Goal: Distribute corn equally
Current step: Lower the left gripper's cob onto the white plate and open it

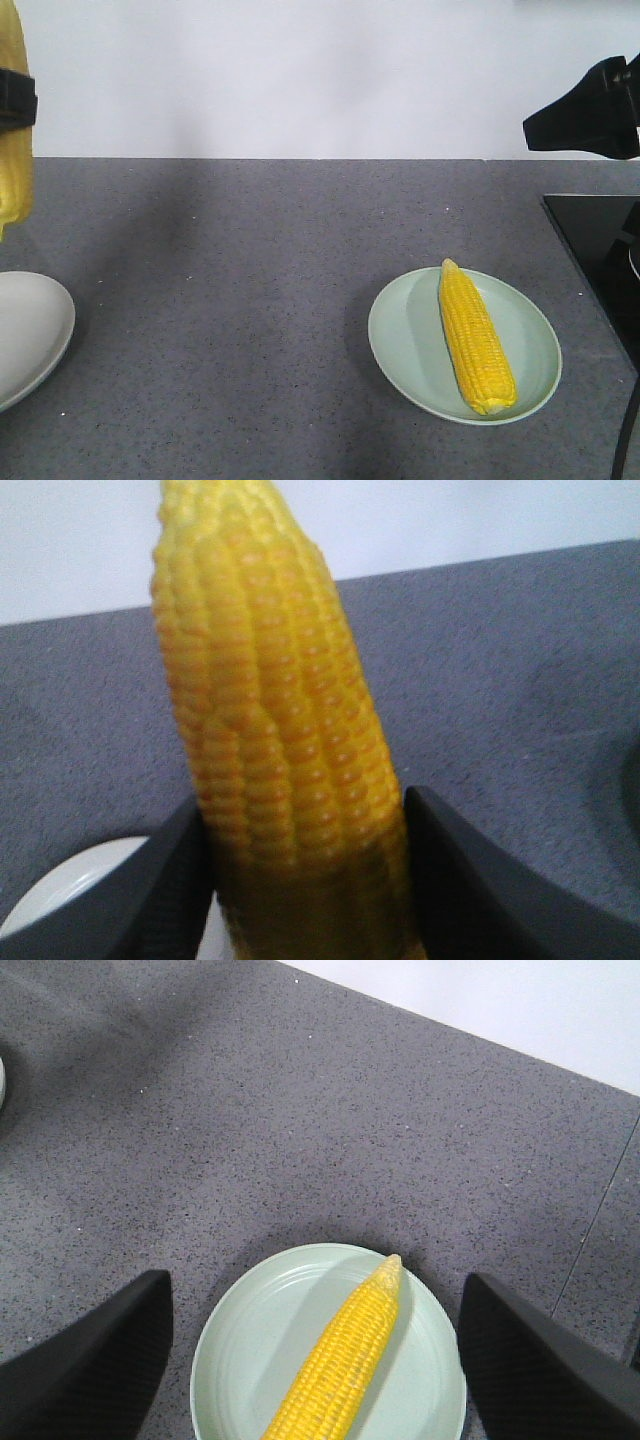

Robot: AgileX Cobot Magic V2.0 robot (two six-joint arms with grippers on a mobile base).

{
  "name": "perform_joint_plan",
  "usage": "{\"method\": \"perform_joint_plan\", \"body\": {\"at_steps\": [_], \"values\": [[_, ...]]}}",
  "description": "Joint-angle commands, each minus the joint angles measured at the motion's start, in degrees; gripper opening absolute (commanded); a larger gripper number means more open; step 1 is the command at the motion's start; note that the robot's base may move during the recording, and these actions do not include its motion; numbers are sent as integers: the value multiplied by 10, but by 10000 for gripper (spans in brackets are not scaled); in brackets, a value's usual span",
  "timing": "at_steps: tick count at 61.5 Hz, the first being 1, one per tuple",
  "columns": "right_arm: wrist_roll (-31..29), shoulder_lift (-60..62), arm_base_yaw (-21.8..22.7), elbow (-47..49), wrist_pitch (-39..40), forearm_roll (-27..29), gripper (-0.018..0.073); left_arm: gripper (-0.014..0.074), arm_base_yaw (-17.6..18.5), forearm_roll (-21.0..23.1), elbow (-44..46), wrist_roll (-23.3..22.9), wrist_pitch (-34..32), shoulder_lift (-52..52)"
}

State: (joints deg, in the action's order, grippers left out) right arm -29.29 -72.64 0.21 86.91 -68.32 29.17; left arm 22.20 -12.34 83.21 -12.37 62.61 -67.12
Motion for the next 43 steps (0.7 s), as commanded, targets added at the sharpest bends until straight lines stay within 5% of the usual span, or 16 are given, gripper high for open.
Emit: {"method": "perform_joint_plan", "body": {"at_steps": [1, 20, 43], "values": [[-2, 12, 3, 13, 23, 12, 571, 128, 0, -50, -30, -35, -18, 5], [-2, 12, 3, 13, 22, 12, 571, 128, -43, -120, -177, -124, -24, 5], [-2, 12, 3, 13, 20, 12, 571, 128, -129, -122, -197, -107, -35, -62]]}}
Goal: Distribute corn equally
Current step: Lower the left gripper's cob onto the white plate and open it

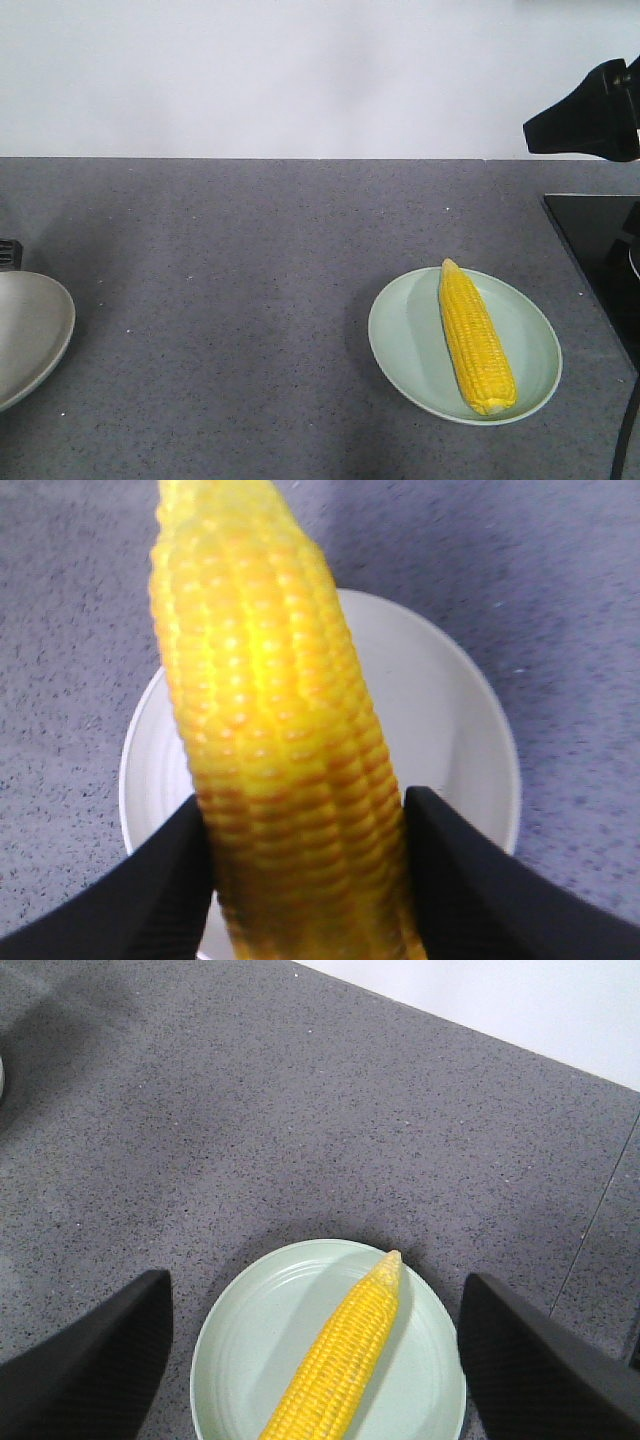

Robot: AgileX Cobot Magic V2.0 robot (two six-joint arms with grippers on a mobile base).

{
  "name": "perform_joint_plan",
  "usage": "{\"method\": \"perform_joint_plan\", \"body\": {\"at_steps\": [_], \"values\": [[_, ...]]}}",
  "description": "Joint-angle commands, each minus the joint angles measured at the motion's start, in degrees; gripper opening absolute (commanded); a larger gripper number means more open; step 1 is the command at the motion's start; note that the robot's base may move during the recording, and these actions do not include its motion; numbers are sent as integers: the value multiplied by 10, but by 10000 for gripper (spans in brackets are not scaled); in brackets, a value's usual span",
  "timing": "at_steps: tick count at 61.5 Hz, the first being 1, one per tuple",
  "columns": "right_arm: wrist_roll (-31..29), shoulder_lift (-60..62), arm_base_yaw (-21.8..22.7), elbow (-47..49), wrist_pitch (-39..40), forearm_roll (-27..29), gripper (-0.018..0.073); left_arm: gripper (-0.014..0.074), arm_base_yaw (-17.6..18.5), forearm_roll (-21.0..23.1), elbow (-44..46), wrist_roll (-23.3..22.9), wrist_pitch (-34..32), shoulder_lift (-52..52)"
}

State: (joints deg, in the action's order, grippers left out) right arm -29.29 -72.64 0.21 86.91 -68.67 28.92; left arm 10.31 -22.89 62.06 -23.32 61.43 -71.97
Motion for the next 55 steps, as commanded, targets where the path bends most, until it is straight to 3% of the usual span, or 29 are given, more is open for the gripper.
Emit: {"method": "perform_joint_plan", "body": {"at_steps": [1, 15, 21, 45, 55], "values": [[-2, 12, 3, 13, 23, 14, 571, 128, -11, -16, 15, 3, -23, -18], [-2, 12, 3, 13, 23, 14, 571, 141, -12, -16, 15, 22, -25, -80], [-2, 12, 3, 13, 20, 14, 571, 185, -12, -16, 15, 22, -25, -92], [-2, 12, 3, 13, 17, 14, 571, 615, -12, -16, 15, 24, -36, -93], [-2, 12, 3, 13, 17, 14, 571, 661, -12, -16, 15, 28, -44, -93]]}}
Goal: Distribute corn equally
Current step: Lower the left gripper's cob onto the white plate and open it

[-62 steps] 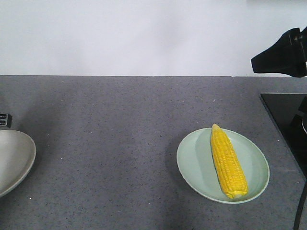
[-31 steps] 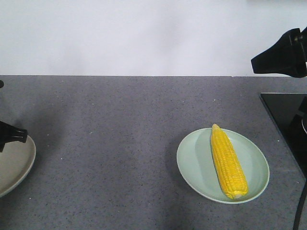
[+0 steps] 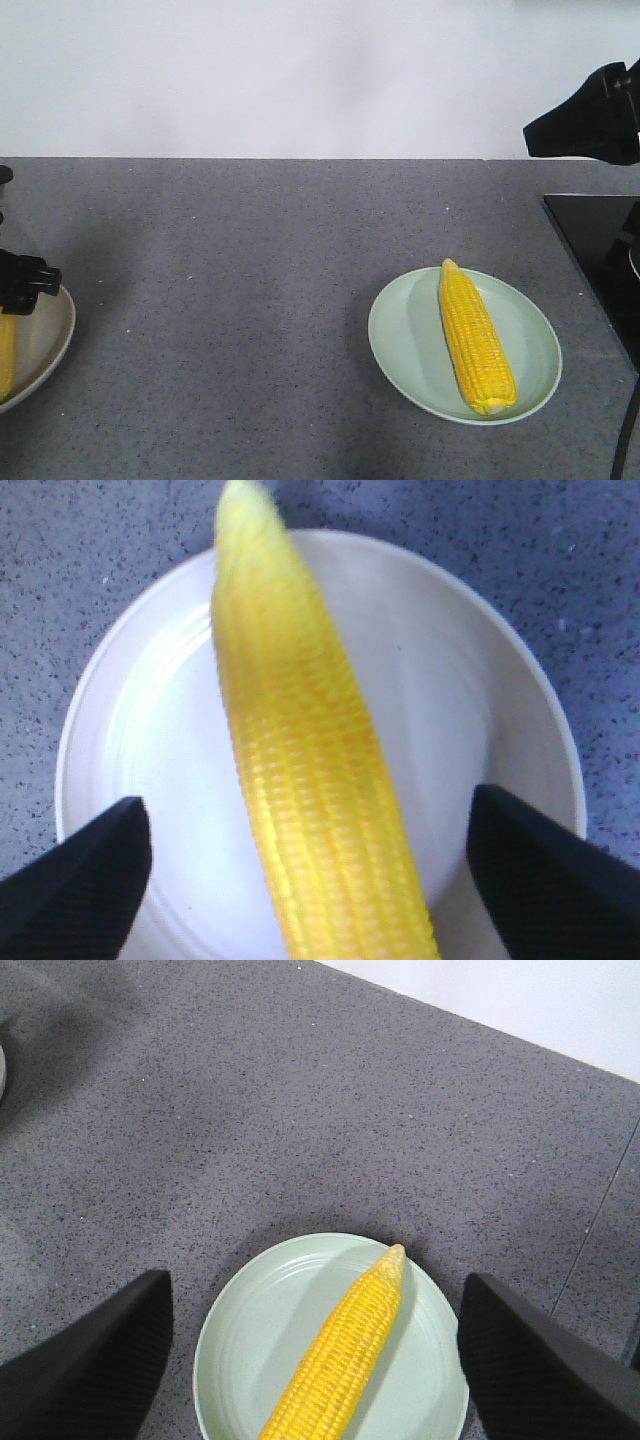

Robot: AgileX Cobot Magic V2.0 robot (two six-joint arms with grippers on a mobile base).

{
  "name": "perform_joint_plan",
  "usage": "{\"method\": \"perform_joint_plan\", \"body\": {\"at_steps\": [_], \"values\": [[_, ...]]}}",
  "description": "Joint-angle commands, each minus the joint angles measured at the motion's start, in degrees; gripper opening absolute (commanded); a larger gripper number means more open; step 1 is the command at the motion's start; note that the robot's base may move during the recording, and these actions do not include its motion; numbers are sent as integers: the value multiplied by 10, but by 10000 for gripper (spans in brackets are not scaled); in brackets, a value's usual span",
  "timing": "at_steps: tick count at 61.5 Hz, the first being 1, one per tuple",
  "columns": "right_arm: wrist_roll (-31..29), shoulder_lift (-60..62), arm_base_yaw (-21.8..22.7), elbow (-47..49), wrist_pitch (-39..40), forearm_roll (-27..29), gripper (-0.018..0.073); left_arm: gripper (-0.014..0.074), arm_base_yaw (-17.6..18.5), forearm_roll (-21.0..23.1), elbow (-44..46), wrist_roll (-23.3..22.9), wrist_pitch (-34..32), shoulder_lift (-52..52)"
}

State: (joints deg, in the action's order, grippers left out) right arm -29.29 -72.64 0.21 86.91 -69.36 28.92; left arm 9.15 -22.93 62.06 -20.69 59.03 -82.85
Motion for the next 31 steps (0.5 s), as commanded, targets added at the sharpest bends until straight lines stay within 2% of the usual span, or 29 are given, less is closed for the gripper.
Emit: {"method": "perform_joint_plan", "body": {"at_steps": [1, 10, 16, 26, 31], "values": [[-2, 12, 3, 13, 24, 14, 571, 659, -1, -15, 15, 2, -22, 17], [-2, 12, 3, 13, 24, 14, 571, 643, 0, -4, 15, 3, -61, 38], [-2, 12, 3, 13, 24, 14, 571, 620, 0, 41, 15, 23, -104, 76], [-2, 12, 3, 13, 28, 14, 561, 584, 0, 147, 15, 92, -189, 163], [-2, 12, 3, 13, 31, 14, 557, 582, 0, 186, 15, 129, -222, 211]]}}
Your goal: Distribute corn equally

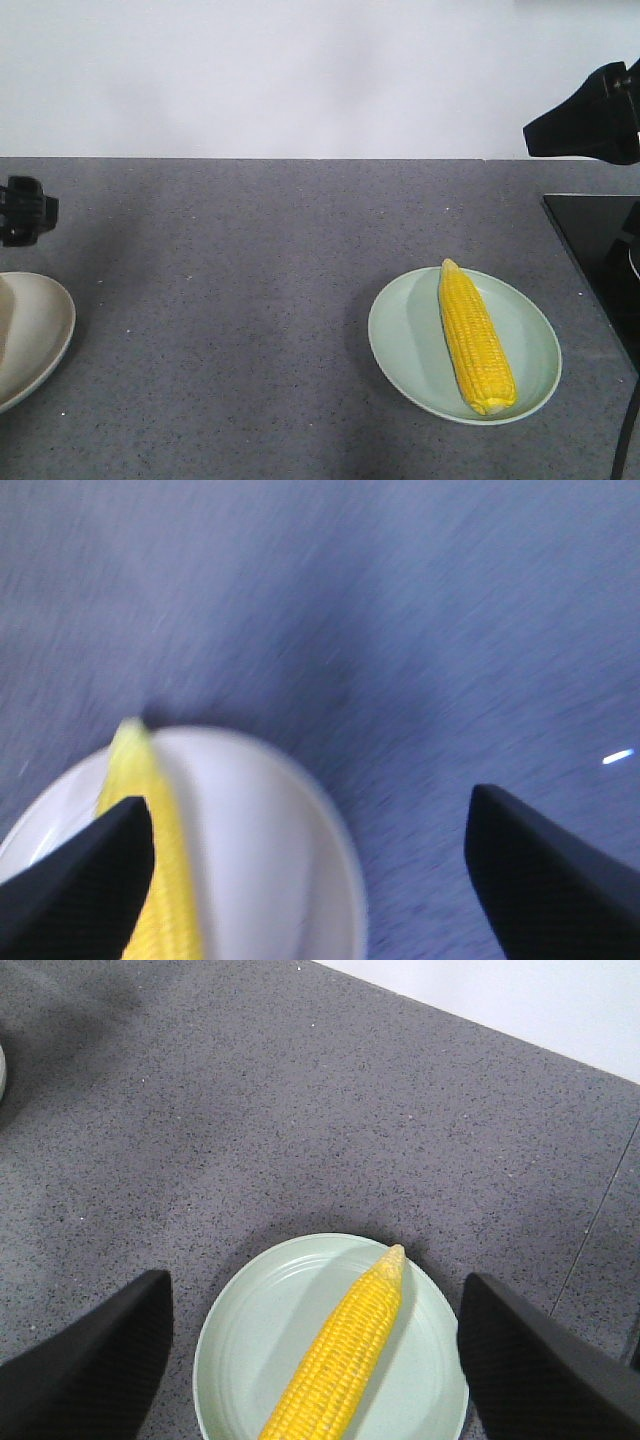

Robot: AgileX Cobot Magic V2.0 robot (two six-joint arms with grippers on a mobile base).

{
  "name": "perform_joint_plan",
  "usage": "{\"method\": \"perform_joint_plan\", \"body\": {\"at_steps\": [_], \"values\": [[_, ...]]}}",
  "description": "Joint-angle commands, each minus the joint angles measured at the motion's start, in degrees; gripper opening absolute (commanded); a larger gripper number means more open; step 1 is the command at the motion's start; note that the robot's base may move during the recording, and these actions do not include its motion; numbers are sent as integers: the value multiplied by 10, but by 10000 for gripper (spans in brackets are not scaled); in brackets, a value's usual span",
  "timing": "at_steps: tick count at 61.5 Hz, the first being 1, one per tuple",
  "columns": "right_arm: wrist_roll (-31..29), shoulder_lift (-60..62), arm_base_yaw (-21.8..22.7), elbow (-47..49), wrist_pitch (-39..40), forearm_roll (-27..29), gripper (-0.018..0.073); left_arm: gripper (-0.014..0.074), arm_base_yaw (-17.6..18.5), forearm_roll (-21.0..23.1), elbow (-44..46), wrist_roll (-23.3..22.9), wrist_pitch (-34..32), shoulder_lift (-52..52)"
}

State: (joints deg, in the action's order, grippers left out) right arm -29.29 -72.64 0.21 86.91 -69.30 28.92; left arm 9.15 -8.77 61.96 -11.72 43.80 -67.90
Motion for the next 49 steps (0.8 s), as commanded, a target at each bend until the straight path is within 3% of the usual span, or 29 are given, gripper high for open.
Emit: {"method": "perform_joint_plan", "body": {"at_steps": [1, 11, 21, 49], "values": [[-2, 12, 3, 13, 31, 14, 557, 582, 0, 50, 16, 46, -74, 69], [-3, 19, 3, 13, 34, 14, 556, 582, 0, 79, 16, 94, -95, 142], [-9, 52, 3, -14, 74, 9, 556, 582, 0, 79, 8, 105, -108, 194], [-69, 269, 3, -359, 356, 9, 556, 582, 0, 79, -192, 137, -247, 372]]}}
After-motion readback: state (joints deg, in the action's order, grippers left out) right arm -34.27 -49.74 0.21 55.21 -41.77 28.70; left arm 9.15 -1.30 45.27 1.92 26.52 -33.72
